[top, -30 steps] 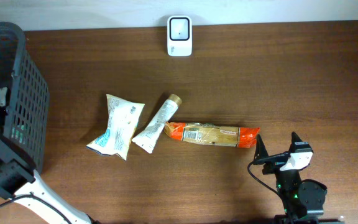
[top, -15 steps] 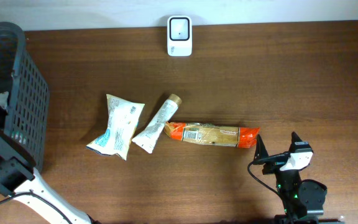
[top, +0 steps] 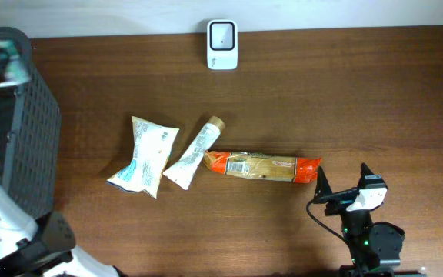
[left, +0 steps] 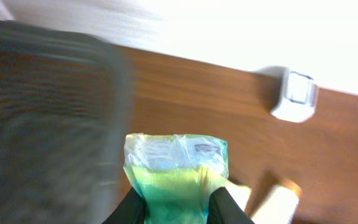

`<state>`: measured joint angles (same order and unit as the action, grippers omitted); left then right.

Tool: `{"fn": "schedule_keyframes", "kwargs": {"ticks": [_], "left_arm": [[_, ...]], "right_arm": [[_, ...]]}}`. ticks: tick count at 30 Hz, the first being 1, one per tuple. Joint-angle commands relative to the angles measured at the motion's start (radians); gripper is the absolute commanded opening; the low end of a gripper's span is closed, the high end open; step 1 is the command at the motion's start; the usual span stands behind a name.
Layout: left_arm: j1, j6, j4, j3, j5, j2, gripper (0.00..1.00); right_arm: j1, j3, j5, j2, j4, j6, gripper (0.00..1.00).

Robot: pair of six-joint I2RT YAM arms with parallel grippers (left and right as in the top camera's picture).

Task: Scan the item barcode
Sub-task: 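Place the green packet on the pouch and withdraw the left gripper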

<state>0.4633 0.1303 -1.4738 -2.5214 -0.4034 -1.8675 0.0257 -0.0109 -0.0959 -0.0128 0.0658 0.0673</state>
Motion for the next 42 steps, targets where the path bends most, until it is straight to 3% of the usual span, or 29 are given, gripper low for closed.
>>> {"fn": "schedule_keyframes", "kwargs": {"ticks": [1, 4, 7, 13, 16, 19, 21, 22, 28, 34, 40, 42], "left_arm": [[-0.184, 0.023, -0.082, 0.061, 0.016, -0.038, 0.05], [-0.341, 0.048, -0.105, 0.221, 0.094, -0.04, 0.06], [-0.462, 0.047, 0.0, 0.442, 0.124, -0.04, 0.08], [-0.588, 0.007, 0.265, 0.842, 0.12, -0.04, 0.11], [-0.636, -0.006, 0.298, 0.91, 0.12, -0.04, 0.15], [-0.674, -0.006, 0.3, 0.92, 0.142, -0.04, 0.43], [-0.684, -0.006, 0.303, 0.92, 0.206, -0.04, 0.88], [-0.682, -0.011, 0.301, 0.914, 0.212, -0.038, 0.99], [-0.65, -0.014, 0.253, 0.699, 0.264, 0.066, 0.99], [-0.489, -0.04, 0.298, 0.567, 0.614, 0.267, 0.99], [-0.186, -0.079, 0.325, 0.57, 0.625, 0.295, 0.99], [-0.121, -0.077, 0.34, 0.57, 0.551, 0.295, 0.99]], "right_arm": [[0.008, 0.005, -0.005, 0.006, 0.005, -0.004, 0.99], [0.008, 0.005, -0.005, 0.006, 0.005, -0.004, 0.99], [0.008, 0.005, -0.005, 0.006, 0.005, -0.004, 0.99], [0.008, 0.005, -0.005, 0.006, 0.005, -0.004, 0.99], [0.008, 0.005, -0.005, 0.006, 0.005, -0.004, 0.99], [0.008, 0.005, -0.005, 0.006, 0.005, -0.004, 0.99], [0.008, 0.005, -0.005, 0.006, 0.005, -0.004, 0.99], [0.008, 0.005, -0.005, 0.006, 0.005, -0.004, 0.98], [0.008, 0.005, -0.005, 0.006, 0.005, -0.004, 0.99], [0.008, 0.005, -0.005, 0.006, 0.005, -0.004, 0.99], [0.008, 0.005, -0.005, 0.006, 0.005, -0.004, 0.99], [0.008, 0.005, -0.005, 0.006, 0.005, -0.004, 0.99]]}}
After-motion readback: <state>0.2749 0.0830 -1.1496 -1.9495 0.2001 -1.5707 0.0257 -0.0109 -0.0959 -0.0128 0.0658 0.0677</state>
